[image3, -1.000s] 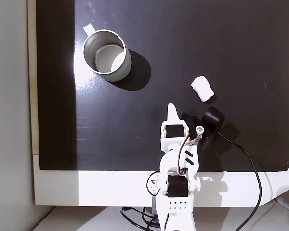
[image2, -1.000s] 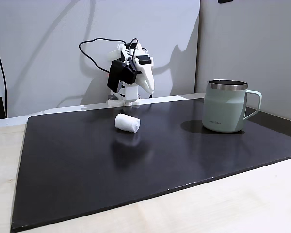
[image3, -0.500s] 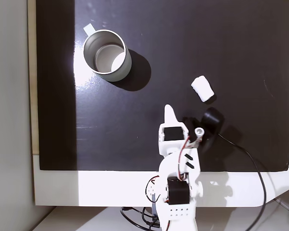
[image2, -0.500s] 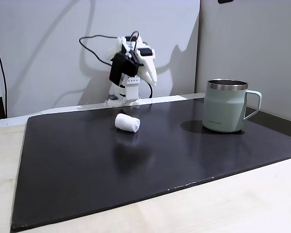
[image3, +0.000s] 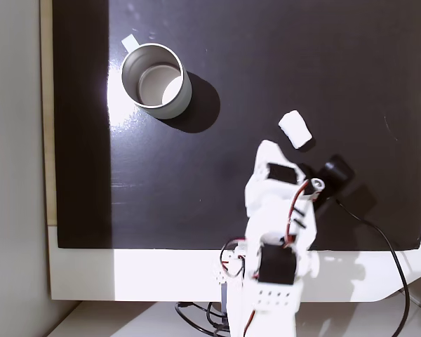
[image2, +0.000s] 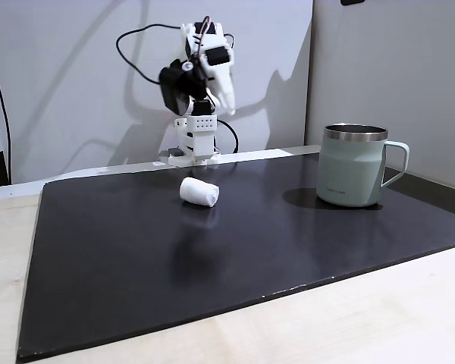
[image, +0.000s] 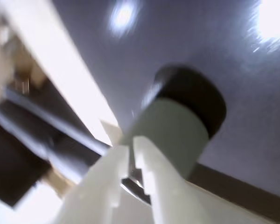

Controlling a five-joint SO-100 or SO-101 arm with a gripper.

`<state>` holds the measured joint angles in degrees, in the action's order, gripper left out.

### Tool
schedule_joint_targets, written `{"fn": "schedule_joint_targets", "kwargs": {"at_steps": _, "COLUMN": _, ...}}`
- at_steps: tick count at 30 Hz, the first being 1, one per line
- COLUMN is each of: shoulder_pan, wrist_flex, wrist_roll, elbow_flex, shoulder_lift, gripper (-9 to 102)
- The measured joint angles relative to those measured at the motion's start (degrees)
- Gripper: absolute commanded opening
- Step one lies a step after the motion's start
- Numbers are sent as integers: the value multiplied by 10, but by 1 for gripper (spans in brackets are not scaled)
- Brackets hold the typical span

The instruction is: Grasp a gauze and put it in the cup.

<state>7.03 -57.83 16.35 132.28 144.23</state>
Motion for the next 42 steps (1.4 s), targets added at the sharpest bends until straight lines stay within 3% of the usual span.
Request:
{"fn": "schedule_joint_targets", "kwargs": {"at_steps": 9, "shoulder_pan": 40, "wrist_flex": -63, "wrist_roll": 91, "elbow_flex": -126, "shoulder_lift": -157, "gripper": 10}}
{"fn": "schedule_joint_targets", "kwargs": {"at_steps": 20, "shoulder_pan": 57, "wrist_flex": -114, "wrist_roll": 138, "elbow_flex": -206, "shoulder_lift": -279, "gripper": 35}}
{"fn": "schedule_joint_targets", "kwargs": {"at_steps": 31, "shoulder_pan": 114, "wrist_flex": -140, "wrist_roll": 156, "elbow_flex": -269, "shoulder_lift": -439, "gripper": 35}}
{"fn": "schedule_joint_targets", "kwargs": {"at_steps": 42, "shoulder_pan": 102, "wrist_flex": -140, "wrist_roll": 149, "elbow_flex": -339, "shoulder_lift": -562, "gripper": 36}}
